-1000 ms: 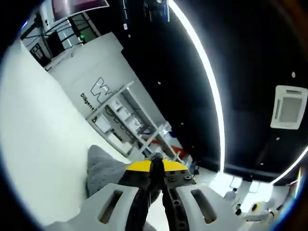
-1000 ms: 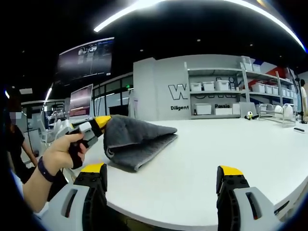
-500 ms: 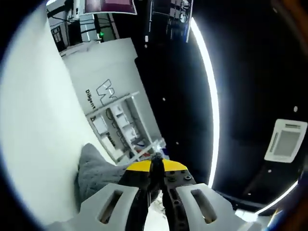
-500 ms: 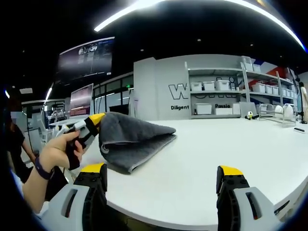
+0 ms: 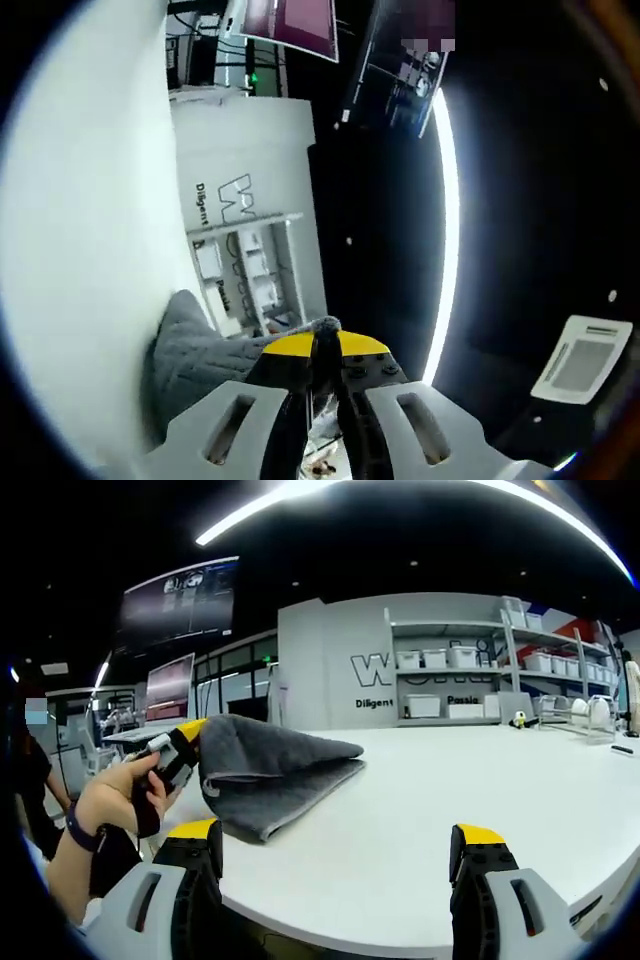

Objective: Open the folded towel by lifting each exposed corner and separating the folded layers until the towel lies flat within the target outline without major curled edges

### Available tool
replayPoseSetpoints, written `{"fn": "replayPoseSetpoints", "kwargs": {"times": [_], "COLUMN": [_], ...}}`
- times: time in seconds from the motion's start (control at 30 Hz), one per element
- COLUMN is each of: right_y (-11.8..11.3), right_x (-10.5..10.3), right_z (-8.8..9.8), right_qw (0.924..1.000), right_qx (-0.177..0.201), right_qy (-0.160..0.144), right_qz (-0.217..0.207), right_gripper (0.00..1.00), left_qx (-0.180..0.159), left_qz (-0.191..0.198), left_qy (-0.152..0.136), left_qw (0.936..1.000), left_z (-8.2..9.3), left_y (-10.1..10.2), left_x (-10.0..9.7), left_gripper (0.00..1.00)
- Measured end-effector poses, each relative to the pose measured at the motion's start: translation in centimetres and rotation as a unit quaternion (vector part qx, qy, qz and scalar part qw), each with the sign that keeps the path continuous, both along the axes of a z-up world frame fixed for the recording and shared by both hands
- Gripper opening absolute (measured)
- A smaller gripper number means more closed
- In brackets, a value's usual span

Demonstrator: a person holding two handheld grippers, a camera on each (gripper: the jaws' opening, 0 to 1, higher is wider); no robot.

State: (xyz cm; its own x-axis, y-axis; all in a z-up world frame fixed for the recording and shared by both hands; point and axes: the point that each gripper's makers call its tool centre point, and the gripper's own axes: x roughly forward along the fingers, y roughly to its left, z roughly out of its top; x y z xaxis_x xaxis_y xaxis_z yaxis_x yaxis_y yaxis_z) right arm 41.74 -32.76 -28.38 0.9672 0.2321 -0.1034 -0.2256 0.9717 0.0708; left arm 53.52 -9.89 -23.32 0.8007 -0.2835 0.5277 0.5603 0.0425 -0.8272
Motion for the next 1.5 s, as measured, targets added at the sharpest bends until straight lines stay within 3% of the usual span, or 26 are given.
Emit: {"fn": "replayPoseSetpoints", "kwargs": {"times": [0.4,0.63,0.77,0.87,0.97,1.03,1.13,1.17,1.2,1.23,1.27,1.5], "right_y": [0.2,0.4,0.5,0.6,0.5,0.4,0.4,0.3,0.3,0.3,0.3,0.4], "right_x": [0.0,-0.1,-0.1,-0.1,-0.1,-0.1,-0.1,-0.1,-0.1,-0.1,-0.1,-0.2], "right_z": [-0.1,-0.1,0.0,0.0,0.1,0.1,0.1,0.1,0.1,0.1,0.1,0.1], "right_qw": [1.0,1.0,1.0,1.0,1.0,1.0,1.0,1.0,1.0,1.0,1.0,1.0], "right_qx": [-0.002,-0.004,-0.005,-0.006,-0.005,-0.005,-0.004,-0.004,-0.004,-0.004,-0.004,-0.005], "right_qy": [0.001,0.002,0.002,0.002,0.002,0.002,0.002,0.002,0.002,0.002,0.002,0.0], "right_qz": [0.001,0.003,0.004,0.005,0.004,0.003,0.003,0.002,0.002,0.002,0.002,0.004], "right_gripper": [0.96,0.96,0.96,0.96,0.96,0.96,0.96,0.96,0.96,0.96,0.96,0.96], "left_qx": [-0.004,0.068,0.11,0.158,0.239,0.291,0.418,0.465,0.487,0.493,0.522,0.626], "left_qz": [0.008,-0.005,-0.026,-0.042,-0.061,-0.062,-0.056,-0.055,-0.055,-0.054,-0.058,-0.07], "left_qy": [0.008,-0.013,-0.029,-0.045,-0.074,-0.092,-0.131,-0.147,-0.15,-0.151,-0.159,-0.182], "left_qw": [0.9999,0.9976,0.9931,0.9856,0.9664,0.9504,0.8972,0.8713,0.8589,0.8553,0.836,0.7554], "left_z": [-0.4,-0.2,-0.3,-0.7,-1.1,-1.4,-2.3,-2.7,-2.9,-3.0,-3.5,-5.9], "left_y": [0.6,-1.2,-2.9,-4.4,-6.5,-7.4,-9.0,-9.7,-10.0,-10.2,-10.6,-12.3], "left_x": [-0.3,-0.6,-1.2,-1.8,-2.7,-2.9,-3.4,-3.7,-3.8,-3.9,-4.1,-4.9], "left_gripper": [0.04,0.05,0.05,0.05,0.05,0.05,0.05,0.05,0.05,0.06,0.06,0.06]}}
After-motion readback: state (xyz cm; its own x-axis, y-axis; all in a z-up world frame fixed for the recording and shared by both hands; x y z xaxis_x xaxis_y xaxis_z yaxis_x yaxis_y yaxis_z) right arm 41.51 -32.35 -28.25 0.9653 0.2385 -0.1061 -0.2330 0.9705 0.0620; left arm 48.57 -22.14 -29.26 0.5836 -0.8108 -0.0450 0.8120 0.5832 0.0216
